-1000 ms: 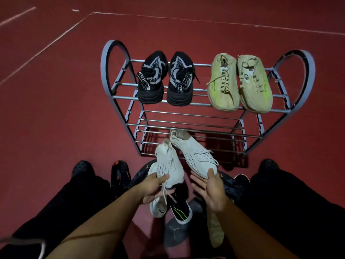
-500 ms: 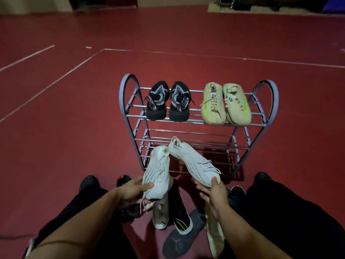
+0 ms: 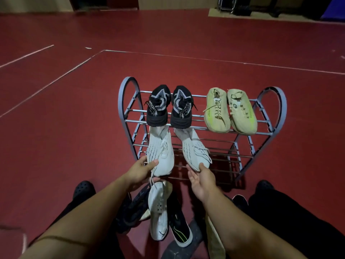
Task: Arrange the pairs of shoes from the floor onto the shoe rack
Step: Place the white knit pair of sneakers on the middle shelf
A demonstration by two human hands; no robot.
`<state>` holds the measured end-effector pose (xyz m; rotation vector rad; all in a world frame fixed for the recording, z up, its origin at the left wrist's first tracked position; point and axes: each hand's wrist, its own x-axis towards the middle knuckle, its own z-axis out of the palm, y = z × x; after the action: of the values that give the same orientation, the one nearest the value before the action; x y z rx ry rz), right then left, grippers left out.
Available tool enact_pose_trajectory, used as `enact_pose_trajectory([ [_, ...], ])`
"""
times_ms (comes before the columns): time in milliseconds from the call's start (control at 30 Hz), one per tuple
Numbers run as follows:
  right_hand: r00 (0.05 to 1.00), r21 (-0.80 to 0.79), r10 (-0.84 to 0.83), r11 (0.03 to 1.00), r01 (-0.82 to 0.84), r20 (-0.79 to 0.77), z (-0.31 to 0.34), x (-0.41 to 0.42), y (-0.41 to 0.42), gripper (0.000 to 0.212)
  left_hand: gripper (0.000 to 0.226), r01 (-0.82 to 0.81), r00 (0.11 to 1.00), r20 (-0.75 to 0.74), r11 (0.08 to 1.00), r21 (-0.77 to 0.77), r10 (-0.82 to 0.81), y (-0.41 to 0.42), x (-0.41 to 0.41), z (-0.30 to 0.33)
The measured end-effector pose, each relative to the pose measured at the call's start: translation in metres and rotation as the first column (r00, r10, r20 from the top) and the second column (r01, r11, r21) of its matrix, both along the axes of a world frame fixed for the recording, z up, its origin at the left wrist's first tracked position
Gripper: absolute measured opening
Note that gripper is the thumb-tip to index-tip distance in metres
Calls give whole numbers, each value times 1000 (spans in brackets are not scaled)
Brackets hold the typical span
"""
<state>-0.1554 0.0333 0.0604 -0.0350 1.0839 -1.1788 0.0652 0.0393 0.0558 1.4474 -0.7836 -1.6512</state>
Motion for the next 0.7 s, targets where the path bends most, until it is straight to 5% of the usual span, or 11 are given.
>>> enact_pose_trajectory([
  [333,986,-13,-51,998,54,156,-39,33,-90,36,19,-68,996,54,998,6,67,-97,5,-22],
  [567,961,-35,185,980,-196,-205,-50,39,-102,31,60,-48,956,287,997,-59,63,-118,16,-43],
  [700,943,-4,211,976,-220,-259,-43,33,-97,12,62,-114,985,133,994,1,112,-111,5,-43],
])
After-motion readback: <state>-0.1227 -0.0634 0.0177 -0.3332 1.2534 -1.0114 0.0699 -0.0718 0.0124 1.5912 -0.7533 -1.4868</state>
